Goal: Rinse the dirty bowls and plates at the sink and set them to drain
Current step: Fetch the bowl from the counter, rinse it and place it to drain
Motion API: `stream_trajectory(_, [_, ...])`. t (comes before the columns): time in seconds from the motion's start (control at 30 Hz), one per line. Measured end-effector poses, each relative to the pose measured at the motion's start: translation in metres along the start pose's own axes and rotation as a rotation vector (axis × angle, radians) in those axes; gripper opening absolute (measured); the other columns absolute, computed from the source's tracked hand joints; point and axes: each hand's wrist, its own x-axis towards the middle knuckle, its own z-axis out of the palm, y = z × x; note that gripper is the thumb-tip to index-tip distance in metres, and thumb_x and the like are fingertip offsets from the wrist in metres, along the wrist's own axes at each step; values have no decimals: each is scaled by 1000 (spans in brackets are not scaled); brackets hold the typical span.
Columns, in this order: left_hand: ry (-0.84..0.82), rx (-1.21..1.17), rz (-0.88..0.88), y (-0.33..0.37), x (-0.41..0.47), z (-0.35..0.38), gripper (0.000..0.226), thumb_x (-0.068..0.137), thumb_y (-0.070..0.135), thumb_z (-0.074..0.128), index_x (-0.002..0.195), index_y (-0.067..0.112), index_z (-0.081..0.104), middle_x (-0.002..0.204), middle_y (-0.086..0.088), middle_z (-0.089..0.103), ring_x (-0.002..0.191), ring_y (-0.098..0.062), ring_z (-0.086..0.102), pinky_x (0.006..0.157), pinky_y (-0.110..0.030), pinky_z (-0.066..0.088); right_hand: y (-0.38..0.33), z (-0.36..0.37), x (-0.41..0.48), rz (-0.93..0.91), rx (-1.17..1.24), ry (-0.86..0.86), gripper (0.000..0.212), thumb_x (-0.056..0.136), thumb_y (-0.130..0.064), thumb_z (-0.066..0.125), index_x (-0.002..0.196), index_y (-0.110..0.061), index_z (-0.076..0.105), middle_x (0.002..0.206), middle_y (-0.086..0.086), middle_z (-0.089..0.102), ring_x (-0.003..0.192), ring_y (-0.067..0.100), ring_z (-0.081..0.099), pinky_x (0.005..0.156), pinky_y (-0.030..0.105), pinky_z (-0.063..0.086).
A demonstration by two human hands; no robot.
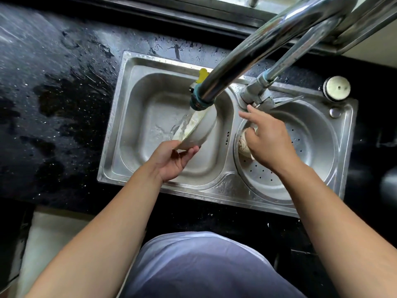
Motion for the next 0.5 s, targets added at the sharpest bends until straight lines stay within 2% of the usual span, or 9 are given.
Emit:
stream_trajectory(0.07, [15,40,-11,6,-4,-4,42,98,-7,44,139,-14,54,103,-27,71,68,-30,78,59,-27,65,1,2,2,42,25,-16,53,89,-4,51,138,-19,65,155,6,50,134,21,55,113,22,31])
stream_trajectory(0.13, [60,105,31,13,-10,-10,46,94,-11,40,138,-11,53,96,-26,75,73,-36,79,64,-36,67,1,0,6,130,47,33,52,88,-9,49,136,-21,66,147,7,59,126,23,60,106,25,38])
stream_trajectory(0.17, [85,143,59,17,-13,-13,49,91,-12,38,138,-8,51,100,-27,75,78,-40,78,64,-41,67,4,-3,9,208,70,98,51,87,-11,48,133,-22,67,138,8,66,119,26,63,100,28,42])
stream_trajectory(0.23, [150,277,137,21,-17,-15,58,88,-15,37,143,1,48,124,-27,66,95,-45,72,61,-45,66,20,-12,20,420,164,239,47,86,-16,49,128,-22,68,121,11,72,109,29,63,94,31,44])
stream_trajectory(0.33, [224,677,353,24,-24,-18,73,83,-11,41,145,26,47,135,-9,60,117,-38,62,65,-47,66,43,-28,38,742,460,272,44,79,-24,53,119,-13,64,100,7,57,92,22,54,92,38,49])
stream_trajectory(0.37, [263,862,445,25,-26,-19,76,82,-7,43,148,33,44,133,-4,60,117,-34,60,68,-43,65,47,-31,43,808,600,274,38,76,-21,55,111,-9,64,92,6,54,81,22,52,84,39,53])
stream_trajectory(0.4, [313,1048,539,25,-28,-21,80,82,-2,45,151,38,39,129,-1,60,113,-30,58,72,-38,62,49,-33,48,842,719,288,29,76,-18,56,103,-11,63,85,4,51,72,20,51,74,33,55])
stream_trajectory(0.43, [372,1204,633,24,-30,-23,83,82,0,46,153,41,35,126,-2,60,110,-29,56,79,-34,54,49,-34,52,860,804,311,24,77,-15,57,101,-12,62,83,2,51,70,18,53,70,29,56])
stream_trajectory(0.5, [487,1354,802,21,-29,-25,84,83,-2,45,156,38,34,127,-11,59,111,-34,53,85,-34,39,49,-32,63,853,901,351,18,81,-11,56,98,-11,63,90,4,58,80,18,62,76,28,61])
